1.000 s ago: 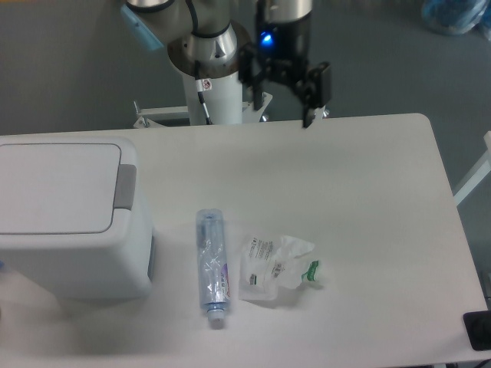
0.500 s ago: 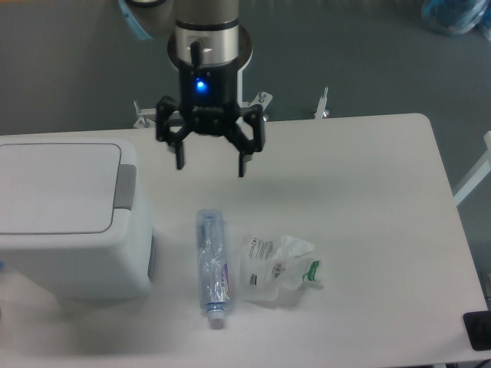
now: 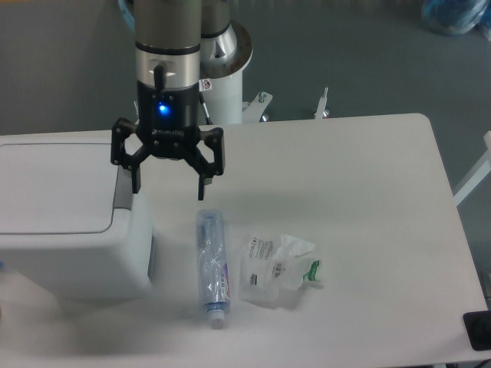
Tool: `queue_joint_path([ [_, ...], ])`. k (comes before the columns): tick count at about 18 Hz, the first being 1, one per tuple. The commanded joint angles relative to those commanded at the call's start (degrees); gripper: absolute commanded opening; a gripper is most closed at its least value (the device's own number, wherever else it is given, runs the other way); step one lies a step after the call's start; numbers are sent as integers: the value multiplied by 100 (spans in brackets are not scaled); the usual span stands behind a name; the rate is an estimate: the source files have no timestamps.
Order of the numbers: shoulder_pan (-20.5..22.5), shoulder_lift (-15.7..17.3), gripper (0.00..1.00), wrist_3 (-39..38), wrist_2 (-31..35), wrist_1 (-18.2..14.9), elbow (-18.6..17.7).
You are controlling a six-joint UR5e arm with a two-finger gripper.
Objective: Open the trash can
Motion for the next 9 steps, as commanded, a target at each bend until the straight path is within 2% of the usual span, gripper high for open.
queue_joint_path([
  [9, -18, 0, 100, 53, 9, 17, -88],
])
